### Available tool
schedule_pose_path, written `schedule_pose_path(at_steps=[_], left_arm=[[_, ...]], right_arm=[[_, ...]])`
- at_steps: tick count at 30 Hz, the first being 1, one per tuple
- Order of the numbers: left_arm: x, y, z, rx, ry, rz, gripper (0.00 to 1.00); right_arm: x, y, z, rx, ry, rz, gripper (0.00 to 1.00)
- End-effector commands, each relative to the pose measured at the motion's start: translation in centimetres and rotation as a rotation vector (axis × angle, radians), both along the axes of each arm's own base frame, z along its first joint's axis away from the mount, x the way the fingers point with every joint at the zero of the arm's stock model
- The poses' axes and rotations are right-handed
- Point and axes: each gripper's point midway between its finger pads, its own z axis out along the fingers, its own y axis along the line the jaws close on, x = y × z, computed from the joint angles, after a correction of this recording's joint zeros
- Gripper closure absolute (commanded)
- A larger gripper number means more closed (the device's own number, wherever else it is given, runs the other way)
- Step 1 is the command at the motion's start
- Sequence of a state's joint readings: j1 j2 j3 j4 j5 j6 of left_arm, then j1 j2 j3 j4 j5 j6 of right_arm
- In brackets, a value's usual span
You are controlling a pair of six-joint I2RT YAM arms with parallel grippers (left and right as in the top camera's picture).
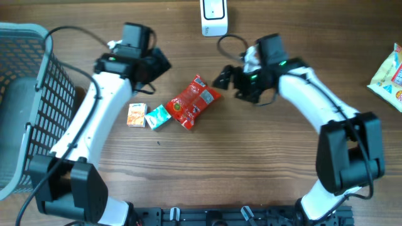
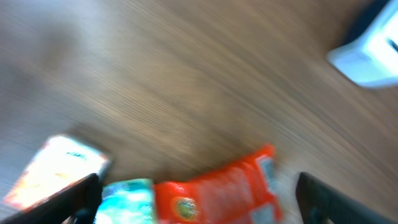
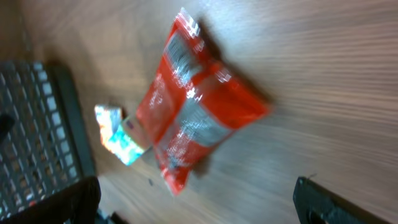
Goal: Scan the item barcode
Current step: 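Grasp the red snack bag on the table with the right gripper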
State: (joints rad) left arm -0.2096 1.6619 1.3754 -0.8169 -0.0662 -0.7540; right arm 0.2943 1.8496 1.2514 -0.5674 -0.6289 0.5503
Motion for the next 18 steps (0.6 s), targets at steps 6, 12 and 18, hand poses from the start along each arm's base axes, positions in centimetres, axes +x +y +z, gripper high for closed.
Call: schedule_pose_path(at_steps=[6,12,18], left_arm=[[-1.3,5.0,-1.4,-0.001,0.099,0.093,0.10],[-0.3,-0.2,-3.0,-0.228,0.062,-0.072,0.89],[-0.1,-4.8,-8.7,-0.227,0.152,-0.173,0.94]], right_arm=[[-2.9,5.6,-5.6,-0.043,0.116,-0.227,0.00],[-3.6,5.6,-10.5,-0.095,0.206,-0.248,0.00],[-3.0,5.6,-12.7,-0.096,0.240,-0.319,0.21]])
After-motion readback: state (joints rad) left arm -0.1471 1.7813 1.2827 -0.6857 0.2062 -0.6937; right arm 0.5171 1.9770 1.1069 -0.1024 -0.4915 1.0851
